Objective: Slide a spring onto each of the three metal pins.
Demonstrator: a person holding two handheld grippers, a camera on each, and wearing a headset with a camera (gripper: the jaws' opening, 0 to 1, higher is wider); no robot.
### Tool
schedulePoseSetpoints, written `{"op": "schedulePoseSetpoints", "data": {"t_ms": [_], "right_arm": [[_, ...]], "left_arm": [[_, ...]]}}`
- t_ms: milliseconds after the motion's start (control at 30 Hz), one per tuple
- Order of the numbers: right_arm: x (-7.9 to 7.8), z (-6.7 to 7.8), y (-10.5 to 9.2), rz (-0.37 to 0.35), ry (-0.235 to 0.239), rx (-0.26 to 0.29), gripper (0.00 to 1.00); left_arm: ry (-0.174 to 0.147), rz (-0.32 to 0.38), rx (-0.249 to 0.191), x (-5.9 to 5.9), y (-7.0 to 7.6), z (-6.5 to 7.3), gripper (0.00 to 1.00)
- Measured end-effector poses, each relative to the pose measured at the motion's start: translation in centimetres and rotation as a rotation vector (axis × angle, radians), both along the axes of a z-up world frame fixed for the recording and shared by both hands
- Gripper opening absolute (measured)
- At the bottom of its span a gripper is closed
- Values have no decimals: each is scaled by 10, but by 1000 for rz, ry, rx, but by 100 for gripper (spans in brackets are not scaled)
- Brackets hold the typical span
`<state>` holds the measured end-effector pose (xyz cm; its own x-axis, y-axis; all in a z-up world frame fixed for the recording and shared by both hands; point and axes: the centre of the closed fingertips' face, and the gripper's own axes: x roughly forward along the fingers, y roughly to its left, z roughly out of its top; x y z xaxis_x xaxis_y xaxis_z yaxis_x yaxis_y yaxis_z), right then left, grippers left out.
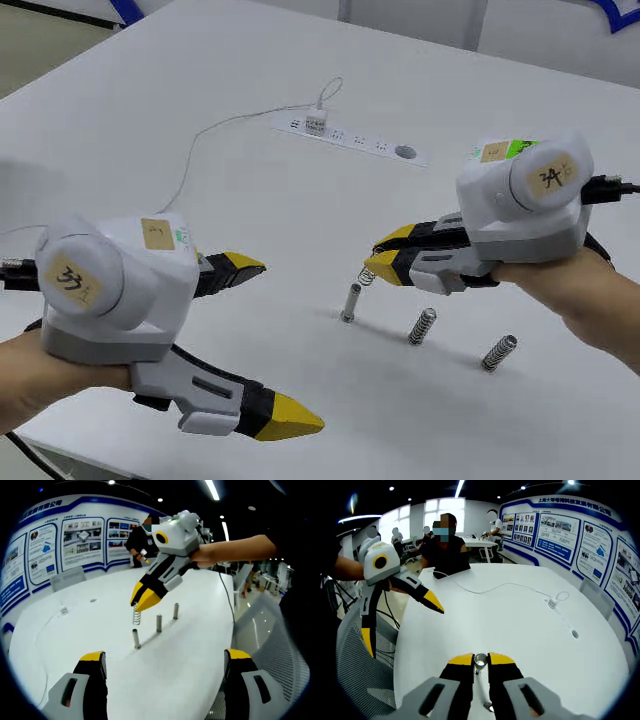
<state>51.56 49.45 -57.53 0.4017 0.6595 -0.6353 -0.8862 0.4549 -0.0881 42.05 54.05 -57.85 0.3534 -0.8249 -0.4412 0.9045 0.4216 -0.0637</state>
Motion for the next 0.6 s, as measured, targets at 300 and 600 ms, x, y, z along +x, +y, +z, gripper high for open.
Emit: {"op": "schedulePoseSetpoints", "data": {"t_ms": [300, 600], "right_arm": [[4, -14, 1, -9, 30, -18, 11], [3, -24, 5, 2, 43, -41, 11]], "left_arm": [[3, 18, -12, 1, 3, 1, 100], [10, 12, -7, -2, 2, 0, 100]]}}
